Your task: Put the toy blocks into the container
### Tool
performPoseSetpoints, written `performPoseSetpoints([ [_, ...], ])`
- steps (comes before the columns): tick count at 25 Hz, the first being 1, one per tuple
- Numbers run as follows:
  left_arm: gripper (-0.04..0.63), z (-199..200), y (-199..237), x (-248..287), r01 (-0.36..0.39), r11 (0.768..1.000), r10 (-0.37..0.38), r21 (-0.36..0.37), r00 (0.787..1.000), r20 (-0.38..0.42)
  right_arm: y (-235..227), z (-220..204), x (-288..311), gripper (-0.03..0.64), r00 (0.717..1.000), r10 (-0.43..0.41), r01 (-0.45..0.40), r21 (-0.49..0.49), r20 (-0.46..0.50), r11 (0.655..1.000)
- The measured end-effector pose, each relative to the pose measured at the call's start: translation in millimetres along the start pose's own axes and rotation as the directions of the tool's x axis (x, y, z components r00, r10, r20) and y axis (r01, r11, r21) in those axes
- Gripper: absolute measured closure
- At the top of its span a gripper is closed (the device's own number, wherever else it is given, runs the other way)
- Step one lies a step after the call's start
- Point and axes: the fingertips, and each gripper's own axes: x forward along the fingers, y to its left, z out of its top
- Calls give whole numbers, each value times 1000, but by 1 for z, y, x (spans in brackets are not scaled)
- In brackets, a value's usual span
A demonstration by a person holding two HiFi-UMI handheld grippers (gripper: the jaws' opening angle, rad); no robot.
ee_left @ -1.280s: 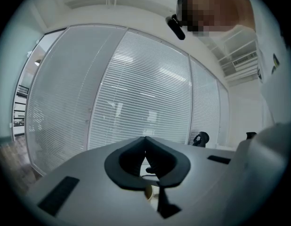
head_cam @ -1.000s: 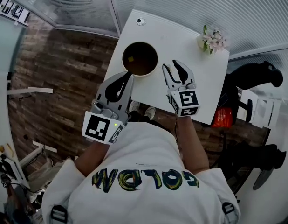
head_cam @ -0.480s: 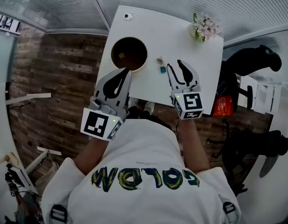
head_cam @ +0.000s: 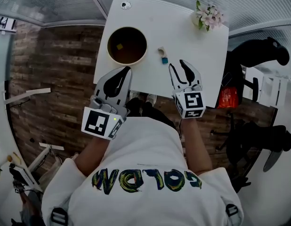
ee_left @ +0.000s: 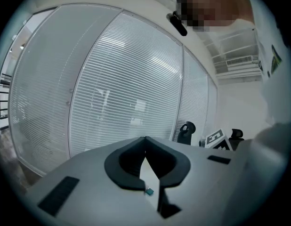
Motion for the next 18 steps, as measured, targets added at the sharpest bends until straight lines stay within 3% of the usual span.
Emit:
performPoseSetpoints([
  [7,581,6,2,12,6,1000,-6,9,1000,29,-14,-61,46,453,992,1,-6,-36,-128,999],
  [18,581,-31,17,19,-9,1000,8,-24,999,-34,-15,-147,112,446,956,27,-34,-18,-291,999],
])
